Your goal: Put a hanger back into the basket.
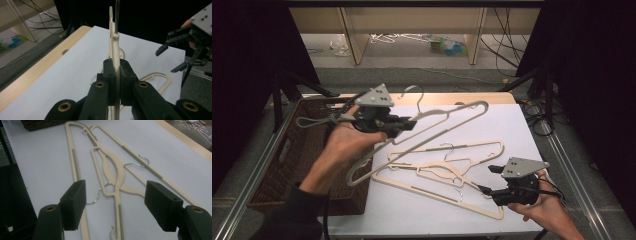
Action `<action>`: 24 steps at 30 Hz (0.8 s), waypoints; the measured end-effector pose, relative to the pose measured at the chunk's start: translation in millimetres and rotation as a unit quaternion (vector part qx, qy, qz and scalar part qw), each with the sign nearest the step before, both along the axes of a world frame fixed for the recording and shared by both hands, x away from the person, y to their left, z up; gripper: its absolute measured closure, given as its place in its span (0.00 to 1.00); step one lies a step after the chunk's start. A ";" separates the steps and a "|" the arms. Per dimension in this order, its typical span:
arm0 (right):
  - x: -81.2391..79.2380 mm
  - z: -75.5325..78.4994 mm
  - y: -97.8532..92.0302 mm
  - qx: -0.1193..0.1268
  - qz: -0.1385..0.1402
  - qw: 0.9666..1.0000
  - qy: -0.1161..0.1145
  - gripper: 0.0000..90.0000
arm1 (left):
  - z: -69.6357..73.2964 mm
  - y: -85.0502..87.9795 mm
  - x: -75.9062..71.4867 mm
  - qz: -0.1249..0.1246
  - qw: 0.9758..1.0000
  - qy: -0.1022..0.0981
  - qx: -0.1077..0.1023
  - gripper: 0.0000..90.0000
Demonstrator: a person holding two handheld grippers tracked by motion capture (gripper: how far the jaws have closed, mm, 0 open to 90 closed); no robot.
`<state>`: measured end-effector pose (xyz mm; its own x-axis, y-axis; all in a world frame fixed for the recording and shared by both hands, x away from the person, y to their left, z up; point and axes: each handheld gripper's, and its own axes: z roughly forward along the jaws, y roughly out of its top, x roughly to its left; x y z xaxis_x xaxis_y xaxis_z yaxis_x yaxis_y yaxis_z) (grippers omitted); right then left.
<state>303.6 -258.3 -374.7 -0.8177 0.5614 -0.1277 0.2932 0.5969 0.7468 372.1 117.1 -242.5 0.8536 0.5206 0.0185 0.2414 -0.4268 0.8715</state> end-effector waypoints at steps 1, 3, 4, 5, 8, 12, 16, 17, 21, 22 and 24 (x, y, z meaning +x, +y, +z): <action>-0.1 -0.3 0.1 -0.001 0.000 1.000 0.000 0.39 | 3.9 7.6 0.4 0.011 1.000 -0.007 0.005 0.95; -0.1 -1.2 0.1 -0.002 0.003 1.000 -0.002 0.39 | 8.5 23.3 0.7 0.032 0.999 -0.019 0.011 0.95; -0.6 -1.6 0.0 0.000 0.001 1.000 0.000 0.39 | 9.1 31.9 1.2 0.042 0.999 -0.018 0.011 0.95; -1.1 -2.2 -0.3 0.000 -0.002 1.000 0.000 0.39 | 8.8 40.6 1.9 0.051 0.999 -0.016 0.007 0.95; -1.8 -6.3 -0.7 0.000 -0.003 1.000 0.002 0.38 | 5.8 66.4 3.3 0.077 0.997 -0.016 0.007 0.95; -2.9 -11.8 -0.3 0.001 -0.003 1.000 0.008 0.37 | -0.6 98.2 5.3 0.107 0.994 -0.021 0.006 0.95; -3.2 -17.2 0.9 0.002 0.003 1.000 0.009 0.36 | -6.3 128.4 3.9 0.138 0.990 -0.018 0.006 0.95; -3.5 -18.4 1.1 0.002 0.002 1.000 0.011 0.36 | -8.1 135.3 3.6 0.142 0.990 -0.019 0.005 0.95; -2.9 -22.8 1.3 0.002 0.001 1.000 0.014 0.34 | -13.9 162.4 -1.5 0.166 0.986 -0.018 0.005 0.95; -2.9 -23.1 0.9 0.001 0.003 1.000 0.017 0.34 | -15.3 169.8 -0.9 0.165 0.986 -0.028 0.006 0.95; -3.1 -24.4 0.8 -0.001 0.003 1.000 0.017 0.33 | -19.4 183.3 -5.2 0.186 0.982 -0.014 -0.003 0.95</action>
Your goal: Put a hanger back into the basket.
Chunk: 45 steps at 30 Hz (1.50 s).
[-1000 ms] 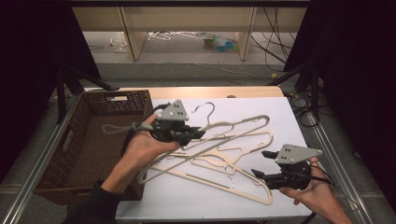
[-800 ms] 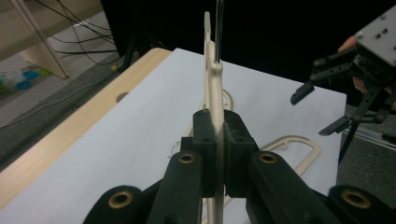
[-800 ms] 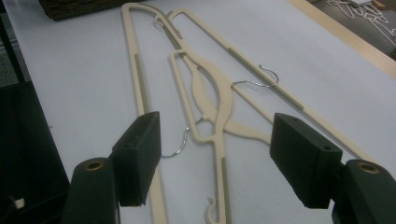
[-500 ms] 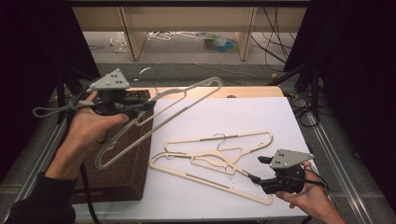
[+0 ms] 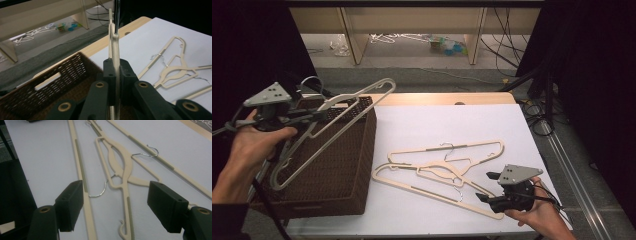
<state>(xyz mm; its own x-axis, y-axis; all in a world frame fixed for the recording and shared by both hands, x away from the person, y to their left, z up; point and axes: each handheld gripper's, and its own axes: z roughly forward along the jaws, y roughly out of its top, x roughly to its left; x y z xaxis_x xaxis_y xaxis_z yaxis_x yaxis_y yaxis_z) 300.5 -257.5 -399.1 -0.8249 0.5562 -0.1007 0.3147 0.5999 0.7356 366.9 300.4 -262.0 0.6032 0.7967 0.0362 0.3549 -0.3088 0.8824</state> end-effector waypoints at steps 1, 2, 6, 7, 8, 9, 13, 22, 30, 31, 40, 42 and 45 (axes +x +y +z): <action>-0.4 -0.3 -0.1 0.000 -0.001 1.000 0.002 0.33 | -2.3 6.9 -1.1 0.006 1.000 0.001 -0.004 0.95; -0.2 -1.3 0.1 0.002 0.000 1.000 0.000 0.33 | -4.8 13.1 -2.3 0.015 1.000 0.003 -0.007 0.95; -0.1 -2.1 -0.2 -0.002 0.002 1.000 0.004 0.33 | -15.5 33.5 -4.2 0.035 0.999 0.008 -0.007 0.95; 0.1 -2.3 -0.1 -0.003 0.002 1.000 0.003 0.33 | -19.1 38.7 -4.3 0.039 0.999 0.007 -0.007 0.95; 0.0 -2.6 0.1 -0.002 0.002 1.000 0.004 0.33 | -21.5 42.1 -4.3 0.042 0.999 0.006 -0.007 0.95; 0.1 -3.1 0.3 -0.002 0.002 1.000 0.004 0.33 | -23.4 44.8 -4.0 0.042 0.999 0.005 -0.007 0.95; 0.4 -4.2 1.2 -0.003 0.003 1.000 0.008 0.33 | -26.4 49.8 -0.1 0.039 0.999 0.002 -0.004 0.95; 0.5 -3.7 -1.6 -0.003 0.001 1.000 0.011 0.33 | -39.5 55.5 3.8 0.039 0.999 0.013 -0.008 0.95; 0.8 -5.0 -1.4 -0.004 0.002 1.000 0.010 0.33 | -56.1 63.7 -0.3 0.038 0.999 0.028 -0.004 0.95; 0.8 -5.0 -1.3 -0.004 0.002 1.000 0.011 0.33 | -58.4 64.0 0.1 0.040 0.999 0.032 -0.007 0.95; 1.2 -6.6 -1.5 -0.006 0.000 1.000 0.012 0.33 | -82.2 58.5 16.1 0.046 0.997 0.062 -0.007 0.95; 1.1 -6.6 -1.6 -0.006 0.000 1.000 0.013 0.33 | -85.3 57.3 17.7 0.047 0.997 0.064 -0.007 0.95; 1.4 -7.2 -1.7 -0.006 0.002 1.000 0.015 0.33 | -96.3 53.0 22.0 0.047 0.996 0.080 0.008 0.95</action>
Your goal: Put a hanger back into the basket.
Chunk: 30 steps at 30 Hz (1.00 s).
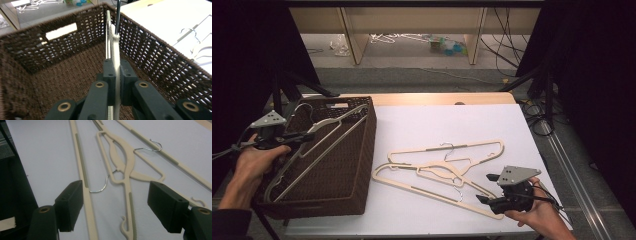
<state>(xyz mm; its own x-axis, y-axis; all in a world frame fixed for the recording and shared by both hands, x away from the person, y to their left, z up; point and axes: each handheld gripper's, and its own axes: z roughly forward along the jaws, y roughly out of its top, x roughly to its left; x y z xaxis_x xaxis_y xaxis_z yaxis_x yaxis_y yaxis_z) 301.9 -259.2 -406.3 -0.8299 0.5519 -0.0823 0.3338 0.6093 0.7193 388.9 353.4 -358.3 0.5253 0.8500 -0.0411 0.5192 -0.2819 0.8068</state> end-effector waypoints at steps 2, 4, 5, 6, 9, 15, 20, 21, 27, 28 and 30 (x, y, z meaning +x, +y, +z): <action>0.2 -0.8 0.4 0.000 0.001 1.000 -0.001 0.33 | -6.0 1.0 2.8 0.008 1.000 0.007 0.000 0.95; 0.0 -0.8 0.6 0.000 0.001 1.000 0.001 0.33 | -13.4 2.4 5.8 0.017 1.000 0.011 -0.005 0.95; -0.2 -0.9 0.6 -0.001 0.002 1.000 0.001 0.33 | -16.4 3.9 7.2 0.021 1.000 0.015 0.007 0.94; -0.1 -0.9 0.5 -0.002 0.003 1.000 0.001 0.33 | -19.9 4.5 8.6 0.027 0.999 0.021 0.015 0.94; 0.3 -1.2 0.3 -0.001 0.003 1.000 0.001 0.33 | -28.0 8.0 10.9 0.041 0.999 0.033 0.013 0.93; 1.2 -2.8 -0.7 -0.003 0.002 1.000 0.002 0.33 | -34.1 23.5 10.1 0.080 0.997 0.023 0.006 0.90; 1.7 -3.5 -0.7 -0.004 0.002 1.000 0.000 0.33 | -37.5 27.6 7.7 0.122 0.992 0.029 0.010 0.82; 1.4 -3.6 -0.6 -0.004 0.002 1.000 0.002 0.33 | -35.6 30.8 5.6 0.124 0.991 0.035 0.025 0.79; 1.8 -4.2 -1.6 0.000 -0.004 1.000 0.003 0.33 | -29.1 27.0 -2.0 0.186 0.982 -0.007 0.005 0.56; 2.1 -4.6 -1.6 0.000 -0.006 1.000 0.003 0.32 | -26.6 24.8 -4.8 0.185 0.983 -0.017 -0.003 0.54; 3.2 -6.3 -1.6 0.003 -0.005 1.000 0.004 0.32 | -21.3 18.1 -10.5 0.177 0.984 -0.027 -0.015 0.50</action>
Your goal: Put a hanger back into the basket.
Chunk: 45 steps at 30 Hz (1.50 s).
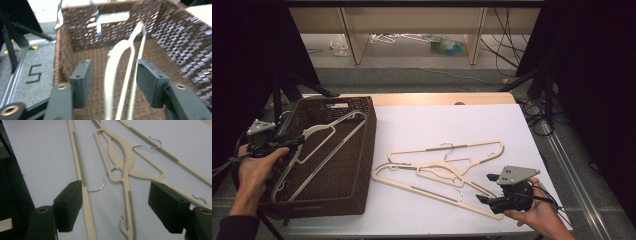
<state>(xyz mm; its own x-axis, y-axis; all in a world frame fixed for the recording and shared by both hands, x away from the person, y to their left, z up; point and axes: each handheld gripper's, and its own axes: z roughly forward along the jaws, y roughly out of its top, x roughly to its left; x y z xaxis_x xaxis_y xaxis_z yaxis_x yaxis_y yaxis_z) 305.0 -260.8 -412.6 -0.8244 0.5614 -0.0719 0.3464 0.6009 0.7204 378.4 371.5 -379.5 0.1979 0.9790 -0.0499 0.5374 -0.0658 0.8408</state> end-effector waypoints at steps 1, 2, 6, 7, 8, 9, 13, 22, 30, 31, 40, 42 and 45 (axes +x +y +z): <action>0.1 -1.1 0.1 0.001 -0.002 1.000 0.001 0.31 | 2.9 -4.8 -3.1 -0.008 1.000 -0.005 -0.005 0.48; 0.6 -2.3 0.2 0.002 -0.003 1.000 0.002 0.31 | 6.0 -10.7 -6.5 -0.016 1.000 -0.010 -0.011 0.45; 3.7 -6.6 -1.5 0.017 -0.019 1.000 -0.005 0.30 | 17.2 -42.1 -21.5 -0.065 0.997 -0.038 -0.033 0.36; 4.7 -7.9 -2.2 0.021 -0.024 0.999 -0.009 0.30 | 19.6 -51.7 -25.5 -0.079 0.995 -0.043 -0.037 0.34; 5.4 -8.8 -2.9 0.025 -0.030 0.999 -0.009 0.29 | 21.9 -61.9 -29.6 -0.094 0.994 -0.046 -0.041 0.32; 6.5 -10.1 -3.7 0.029 -0.036 0.999 -0.017 0.28 | 23.1 -72.7 -33.4 -0.108 0.991 -0.056 -0.049 0.31; 8.0 -13.0 -6.3 0.049 -0.055 0.997 -0.022 0.28 | 25.4 -115.3 -46.0 -0.162 0.983 -0.068 -0.052 0.27; 8.1 -14.4 -10.1 0.069 -0.069 0.995 -0.030 0.28 | 23.2 -183.3 -70.0 -0.247 0.963 -0.086 -0.063 0.24; 7.3 -16.0 -7.6 0.069 -0.069 0.995 -0.029 0.28 | 1.5 -225.4 -95.6 -0.293 0.950 -0.093 -0.049 0.23; 7.3 -15.8 -7.8 0.069 -0.069 0.995 -0.032 0.28 | -1.9 -229.1 -97.9 -0.293 0.950 -0.091 -0.052 0.23; 6.3 -17.7 -6.0 0.073 -0.070 0.995 -0.025 0.28 | -28.6 -235.6 -102.2 -0.320 0.943 -0.069 -0.064 0.20; 6.1 -18.2 -5.4 0.071 -0.068 0.995 -0.023 0.28 | -34.5 -236.1 -102.0 -0.318 0.944 -0.069 -0.061 0.20; 6.7 -19.3 -4.5 0.070 -0.066 0.995 -0.025 0.28 | -39.9 -235.8 -104.3 -0.318 0.944 -0.069 -0.047 0.20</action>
